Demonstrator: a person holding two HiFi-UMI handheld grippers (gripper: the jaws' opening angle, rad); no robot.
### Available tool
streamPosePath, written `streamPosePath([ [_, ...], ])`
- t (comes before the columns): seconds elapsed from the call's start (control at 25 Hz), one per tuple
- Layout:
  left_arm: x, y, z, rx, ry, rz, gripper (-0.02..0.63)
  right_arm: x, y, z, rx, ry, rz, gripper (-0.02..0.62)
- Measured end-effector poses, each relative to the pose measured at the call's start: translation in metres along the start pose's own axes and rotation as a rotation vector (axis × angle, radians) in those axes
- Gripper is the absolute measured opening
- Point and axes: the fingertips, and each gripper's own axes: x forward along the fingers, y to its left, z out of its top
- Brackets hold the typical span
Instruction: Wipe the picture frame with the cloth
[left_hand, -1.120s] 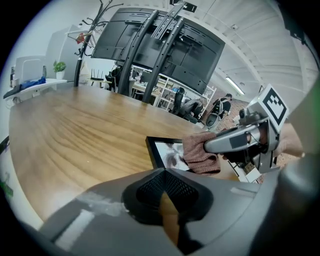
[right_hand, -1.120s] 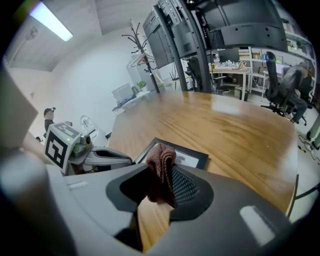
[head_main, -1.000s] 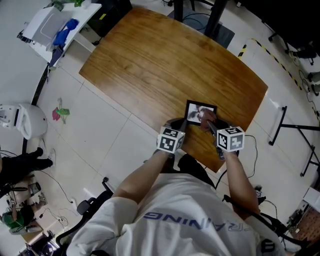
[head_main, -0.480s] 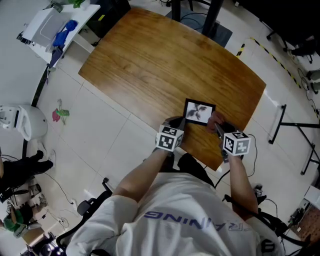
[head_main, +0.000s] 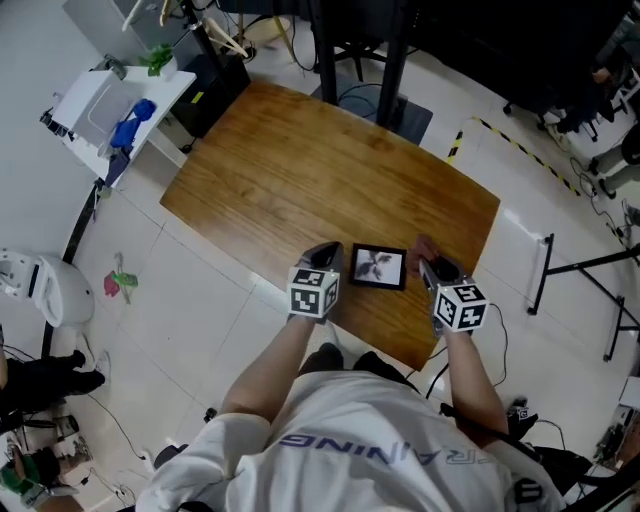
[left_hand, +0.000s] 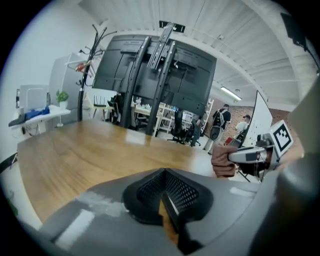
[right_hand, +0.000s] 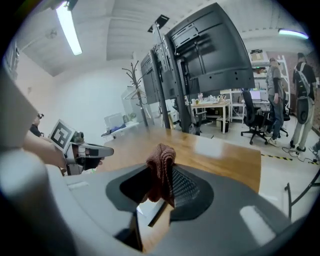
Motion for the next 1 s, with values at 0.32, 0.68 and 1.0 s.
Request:
streamPosePath([
  [0.32,-0.046,-0.014,0.164,0.118,-0.326,-0.024,0.003,-0.040,-0.002,0.117,-0.047,-0.299,-0.065,0.118],
  [0.68,-0.066,-0.038,0.202,0.153,-0.400,-0.067,0.003,-0.087,-0.012,0.169,-0.067,-0.415,-0.155,0.110],
  [1.0,-0.084,-0.042,0.221,0.166,-0.444,-0.067,0.003,-0.102,-0.011,0.173,-0.083,-0.425,-0.192,0.110],
])
